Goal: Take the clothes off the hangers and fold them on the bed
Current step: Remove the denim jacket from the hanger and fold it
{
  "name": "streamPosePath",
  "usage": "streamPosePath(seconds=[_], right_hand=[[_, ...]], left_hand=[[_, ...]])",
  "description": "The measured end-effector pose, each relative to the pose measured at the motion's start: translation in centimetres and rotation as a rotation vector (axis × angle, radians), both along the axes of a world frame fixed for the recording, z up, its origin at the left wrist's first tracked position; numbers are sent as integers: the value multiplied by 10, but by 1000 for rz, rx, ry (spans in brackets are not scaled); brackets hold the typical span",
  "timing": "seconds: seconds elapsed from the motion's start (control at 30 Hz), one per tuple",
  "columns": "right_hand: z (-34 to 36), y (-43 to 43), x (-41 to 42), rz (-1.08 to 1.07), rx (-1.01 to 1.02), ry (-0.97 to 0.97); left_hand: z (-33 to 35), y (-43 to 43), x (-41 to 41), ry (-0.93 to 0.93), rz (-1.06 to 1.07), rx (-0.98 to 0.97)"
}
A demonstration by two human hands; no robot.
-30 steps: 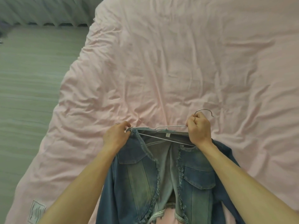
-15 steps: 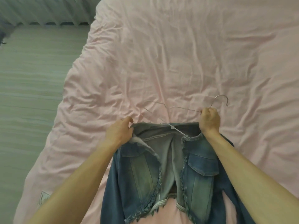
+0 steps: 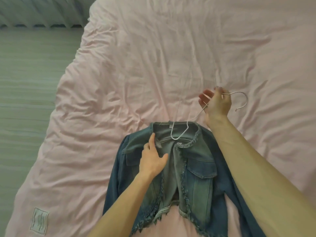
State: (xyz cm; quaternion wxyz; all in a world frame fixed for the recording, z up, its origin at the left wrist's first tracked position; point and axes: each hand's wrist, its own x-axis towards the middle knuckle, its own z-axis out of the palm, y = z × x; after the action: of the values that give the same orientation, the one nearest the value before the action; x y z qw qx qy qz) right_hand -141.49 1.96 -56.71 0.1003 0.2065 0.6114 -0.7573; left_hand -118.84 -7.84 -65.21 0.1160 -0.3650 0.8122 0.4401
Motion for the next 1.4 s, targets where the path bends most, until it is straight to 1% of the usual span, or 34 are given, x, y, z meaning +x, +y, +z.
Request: streamPosePath(seconds=[0.07,0.1,0.17,0.2,0.23,0.27,0.33,0.4,0.43,0.5,0.57,0.67,0.73,0.83,0.9,0.97,1.1,1.13,1.2,1.27,1.33,1.4], right_hand=[[9,19,8,-36,-88,-18],[13,29,12,-50,-117,-29],[29,58,26,-90,-143,-36],[37,73,35,-93,-114,-20],[48,94,47,-93,-46,23],[60,119,59,-83,62,96],[75,167,83,-29,378,246],[89,224,101,-12,682,332],[94,250,107,-4,798,334],[97,297,115,15,987,270],[91,341,117,21,1119,191],[52,399,106,39,1194,17],[12,436,94,100,1260,-139],[-37,481,76,187,1337,-350],[-58,501,68,213,1375,-439],[-73,513,62,211,1367,-456],[-97,519,59,159,1304,-263],[-99,517,63,150,1274,-241],[-101,514,71,123,1197,-246],[-101,508,80,53,1131,-273],[-95,495,93,8,1178,-342],[-89,474,115,98,1316,-327]], left_hand=[[21,6,-6,191,4,-94],[32,12,-11,265,-47,-120],[58,30,-21,314,-215,-127],[68,40,-25,306,-279,-110],[77,52,-29,284,-330,-81],[84,65,-34,258,-362,-54],[86,86,-36,178,-414,-46],[82,113,-33,80,-515,-77],[77,125,-29,23,-563,-99],[64,149,-23,-92,-627,-119],[51,176,-20,-177,-689,-141],[30,213,-16,-278,-742,-174],[15,230,-10,-340,-724,-164],[-7,249,3,-365,-699,-200],[-18,254,9,-350,-687,-250],[-26,256,12,-341,-681,-290],[-33,265,15,-347,-653,-316],[-33,267,16,-349,-640,-312],[-32,269,16,-357,-631,-309],[-30,268,13,-364,-634,-306],[-28,267,12,-365,-627,-308],[-24,265,14,-340,-611,-311]])
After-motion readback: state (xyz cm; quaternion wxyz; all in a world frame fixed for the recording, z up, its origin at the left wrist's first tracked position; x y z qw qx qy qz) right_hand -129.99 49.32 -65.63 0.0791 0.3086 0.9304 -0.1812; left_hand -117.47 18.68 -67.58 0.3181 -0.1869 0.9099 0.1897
